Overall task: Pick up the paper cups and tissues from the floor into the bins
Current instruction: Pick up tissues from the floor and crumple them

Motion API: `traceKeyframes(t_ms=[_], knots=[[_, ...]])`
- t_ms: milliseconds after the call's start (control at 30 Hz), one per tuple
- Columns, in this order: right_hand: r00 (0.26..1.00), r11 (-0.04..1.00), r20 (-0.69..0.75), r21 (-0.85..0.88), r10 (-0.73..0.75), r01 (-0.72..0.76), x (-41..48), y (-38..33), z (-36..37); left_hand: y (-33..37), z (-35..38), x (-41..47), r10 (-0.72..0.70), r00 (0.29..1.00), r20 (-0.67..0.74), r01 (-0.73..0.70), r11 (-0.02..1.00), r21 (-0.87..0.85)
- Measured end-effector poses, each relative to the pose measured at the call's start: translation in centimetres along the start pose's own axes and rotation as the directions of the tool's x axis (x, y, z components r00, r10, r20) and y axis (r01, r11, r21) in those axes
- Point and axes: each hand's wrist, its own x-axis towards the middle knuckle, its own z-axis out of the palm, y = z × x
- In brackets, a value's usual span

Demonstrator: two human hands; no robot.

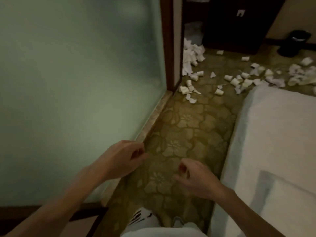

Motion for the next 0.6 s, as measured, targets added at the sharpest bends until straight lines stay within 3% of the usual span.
traceKeyframes(t_ms=[100,267,400,600], knots=[[0.992,0.987,-0.036,0.106,0.124,-0.12,3.2,2.7,-2.9,-0.2,0.7,7.9,0.024,0.999,0.036,-0.022,0.998,-0.053],[0.969,0.968,-0.106,0.144,0.221,-0.206,10.2,6.8,-7.2,-1.4,2.9,20.8,0.045,0.997,0.062,-0.036,0.99,-0.136],[0.951,0.945,-0.075,0.164,0.3,-0.285,17.0,9.6,-10.3,-3.5,4.4,30.3,0.04,0.997,0.06,-0.028,0.983,-0.18],[0.922,0.91,-0.015,0.164,0.388,-0.38,26.8,13.2,-16.0,-5.7,4.8,42.6,0.031,0.978,0.204,0.019,0.971,-0.238]])
